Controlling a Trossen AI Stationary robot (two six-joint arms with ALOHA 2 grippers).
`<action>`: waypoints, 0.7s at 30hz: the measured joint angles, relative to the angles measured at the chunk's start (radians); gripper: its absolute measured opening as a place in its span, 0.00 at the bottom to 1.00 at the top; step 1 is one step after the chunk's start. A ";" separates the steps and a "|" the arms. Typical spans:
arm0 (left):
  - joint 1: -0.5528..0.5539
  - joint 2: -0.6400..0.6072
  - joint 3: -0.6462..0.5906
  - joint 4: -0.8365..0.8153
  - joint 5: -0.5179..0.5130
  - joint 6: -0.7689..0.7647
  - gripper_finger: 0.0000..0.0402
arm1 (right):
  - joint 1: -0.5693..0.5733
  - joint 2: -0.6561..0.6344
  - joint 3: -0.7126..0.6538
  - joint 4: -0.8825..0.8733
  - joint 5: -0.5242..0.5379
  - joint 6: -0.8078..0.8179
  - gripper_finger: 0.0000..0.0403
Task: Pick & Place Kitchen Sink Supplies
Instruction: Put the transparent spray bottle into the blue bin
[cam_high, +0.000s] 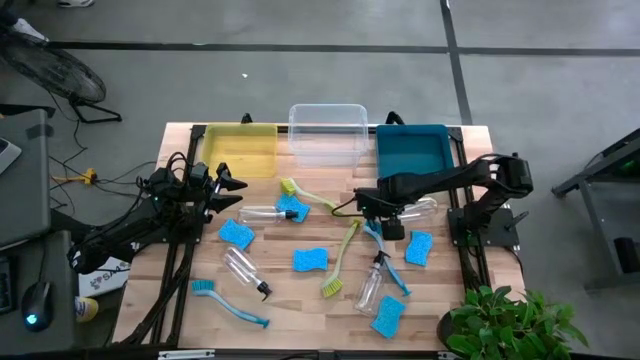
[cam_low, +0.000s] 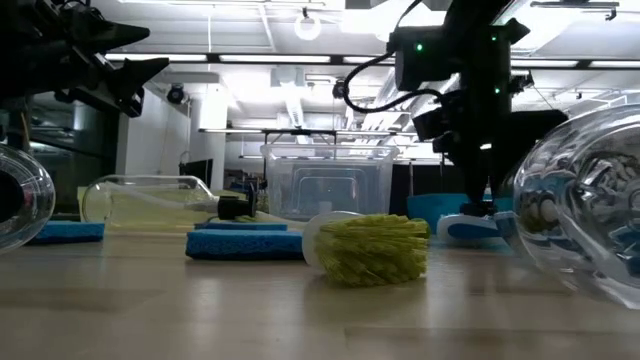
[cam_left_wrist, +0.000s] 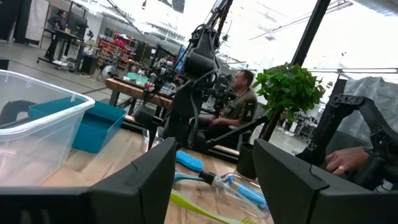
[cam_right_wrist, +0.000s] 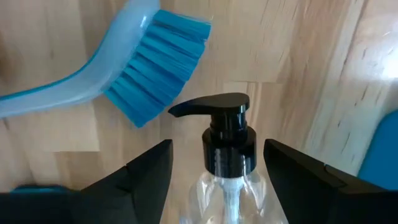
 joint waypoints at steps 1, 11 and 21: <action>0.000 0.000 0.000 0.000 0.000 0.000 0.52 | 0.000 0.004 0.000 0.002 0.002 0.002 0.61; 0.000 0.000 0.000 0.000 0.000 0.000 0.52 | -0.001 0.019 0.000 0.014 0.037 0.015 0.61; 0.000 0.000 0.000 0.000 0.000 0.000 0.52 | -0.002 0.019 -0.065 0.057 0.025 0.008 0.61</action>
